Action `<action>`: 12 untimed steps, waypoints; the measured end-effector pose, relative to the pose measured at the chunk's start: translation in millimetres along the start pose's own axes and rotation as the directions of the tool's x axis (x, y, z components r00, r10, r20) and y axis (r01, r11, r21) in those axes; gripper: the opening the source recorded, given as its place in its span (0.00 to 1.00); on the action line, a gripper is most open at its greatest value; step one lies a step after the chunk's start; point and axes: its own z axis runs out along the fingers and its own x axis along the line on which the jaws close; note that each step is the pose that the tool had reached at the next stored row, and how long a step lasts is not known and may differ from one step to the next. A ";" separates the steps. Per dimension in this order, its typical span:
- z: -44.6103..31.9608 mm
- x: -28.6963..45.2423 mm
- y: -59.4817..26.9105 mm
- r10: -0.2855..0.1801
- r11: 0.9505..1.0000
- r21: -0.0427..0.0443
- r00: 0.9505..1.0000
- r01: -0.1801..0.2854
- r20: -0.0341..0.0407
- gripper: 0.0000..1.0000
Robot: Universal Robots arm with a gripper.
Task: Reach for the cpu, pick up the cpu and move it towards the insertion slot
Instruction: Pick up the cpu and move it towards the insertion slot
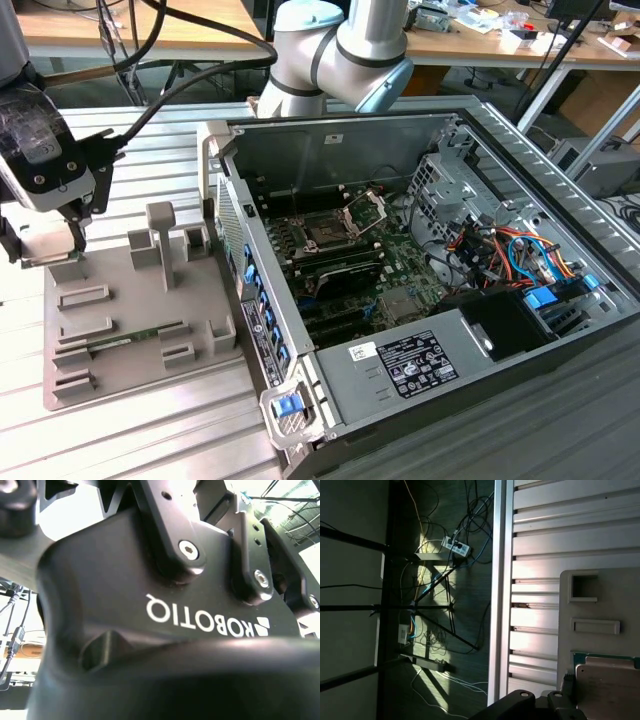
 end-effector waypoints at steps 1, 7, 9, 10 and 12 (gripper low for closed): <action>-0.1 0.0 0.0 0.000 1.000 0.000 1.000 0.000 0.000 0.55; -1.2 -0.1 0.0 0.000 1.000 0.000 1.000 0.000 0.000 0.55; -1.6 -0.1 0.0 0.000 1.000 0.000 1.000 0.000 0.000 0.55; -1.8 -0.1 0.0 0.000 1.000 0.000 1.000 0.000 0.000 0.55; -2.3 -0.1 0.0 0.000 1.000 0.000 1.000 0.000 0.000 0.55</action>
